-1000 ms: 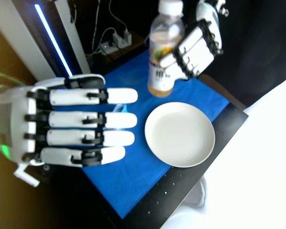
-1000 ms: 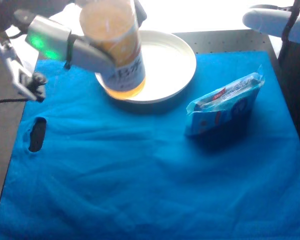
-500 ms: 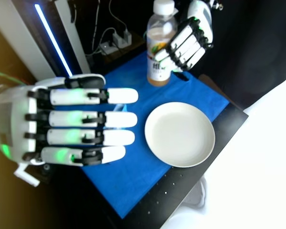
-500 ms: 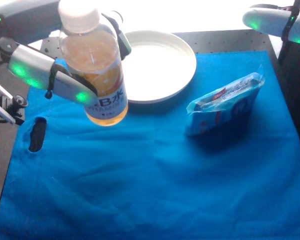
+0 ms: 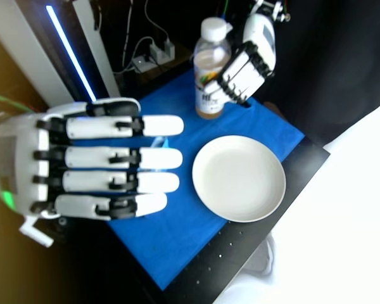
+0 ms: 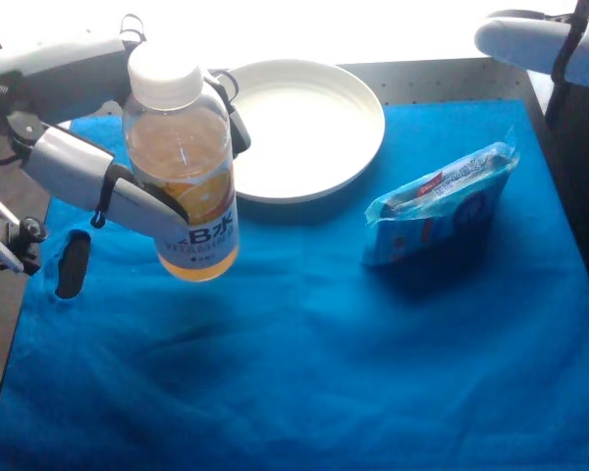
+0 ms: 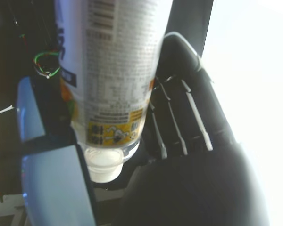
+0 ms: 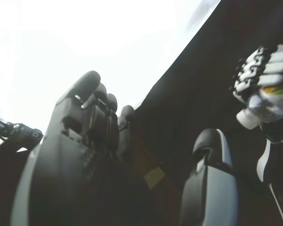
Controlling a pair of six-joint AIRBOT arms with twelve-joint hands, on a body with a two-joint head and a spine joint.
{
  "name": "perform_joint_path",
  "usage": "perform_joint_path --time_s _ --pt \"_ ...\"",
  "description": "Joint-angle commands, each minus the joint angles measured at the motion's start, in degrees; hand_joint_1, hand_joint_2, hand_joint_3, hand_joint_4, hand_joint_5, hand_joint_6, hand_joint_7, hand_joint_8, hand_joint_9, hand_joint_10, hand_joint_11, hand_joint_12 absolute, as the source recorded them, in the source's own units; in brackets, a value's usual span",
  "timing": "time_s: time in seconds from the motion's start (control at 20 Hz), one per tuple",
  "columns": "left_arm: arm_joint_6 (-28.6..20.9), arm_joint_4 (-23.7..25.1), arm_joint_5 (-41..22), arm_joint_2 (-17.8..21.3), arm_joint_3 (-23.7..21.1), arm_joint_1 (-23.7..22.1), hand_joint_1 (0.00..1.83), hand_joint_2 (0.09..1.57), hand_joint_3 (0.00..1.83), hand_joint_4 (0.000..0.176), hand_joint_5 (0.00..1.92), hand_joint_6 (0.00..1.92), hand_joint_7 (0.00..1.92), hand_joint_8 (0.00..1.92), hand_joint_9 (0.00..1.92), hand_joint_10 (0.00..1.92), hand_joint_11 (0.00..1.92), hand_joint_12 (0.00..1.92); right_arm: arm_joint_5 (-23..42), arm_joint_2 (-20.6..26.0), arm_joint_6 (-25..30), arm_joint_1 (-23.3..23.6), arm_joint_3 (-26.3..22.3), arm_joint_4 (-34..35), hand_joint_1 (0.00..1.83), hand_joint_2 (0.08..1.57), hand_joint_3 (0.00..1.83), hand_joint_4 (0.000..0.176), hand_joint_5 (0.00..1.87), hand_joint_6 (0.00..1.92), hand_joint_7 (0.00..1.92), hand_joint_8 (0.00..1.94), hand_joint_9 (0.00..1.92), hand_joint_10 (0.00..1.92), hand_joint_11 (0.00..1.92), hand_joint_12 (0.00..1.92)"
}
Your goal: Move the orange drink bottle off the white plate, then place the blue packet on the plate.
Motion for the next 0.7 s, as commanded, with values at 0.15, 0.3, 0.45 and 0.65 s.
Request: perform_joint_path --time_s 0.15,0.3,0.45,0.65 --pt "-1.64 -5.21 -5.16 -0.87 0.77 0.26 1.28 1.07 0.0 0.0 1.01 0.77 1.16 0.88 1.15 0.84 0.95 1.37 6.93 0.0 0.55 0.96 -0.11 0.74 0.75 0.91 0.0 0.069 0.33 0.0 0.29 0.01 0.27 0.0 0.0 1.07" --pt "-1.64 -5.49 -4.67 -1.44 1.24 0.92 1.38 1.04 0.0 0.0 1.03 0.67 1.18 0.7 1.14 0.98 0.89 1.34 6.93 0.0 0.55 0.96 -0.14 0.74 0.77 0.91 0.0 0.063 0.33 0.0 0.29 0.0 0.24 0.0 0.0 0.99" --pt "-1.91 -6.4 -4.15 -2.3 2.38 1.87 1.28 1.07 0.0 0.0 1.03 0.74 1.14 0.88 1.11 0.76 0.85 1.35 6.93 0.0 0.55 0.96 -0.15 0.74 0.77 0.9 0.0 0.072 0.34 0.0 0.3 0.0 0.23 0.0 0.0 0.91" --pt "-1.91 -7.36 -3.83 -3.23 3.29 2.73 1.39 1.08 0.0 0.0 0.94 0.85 1.1 0.79 1.02 1.11 0.8 1.21 6.93 0.0 0.55 0.96 -0.19 0.74 0.77 0.91 0.0 0.069 0.34 0.0 0.29 0.0 0.27 0.0 0.0 1.12"
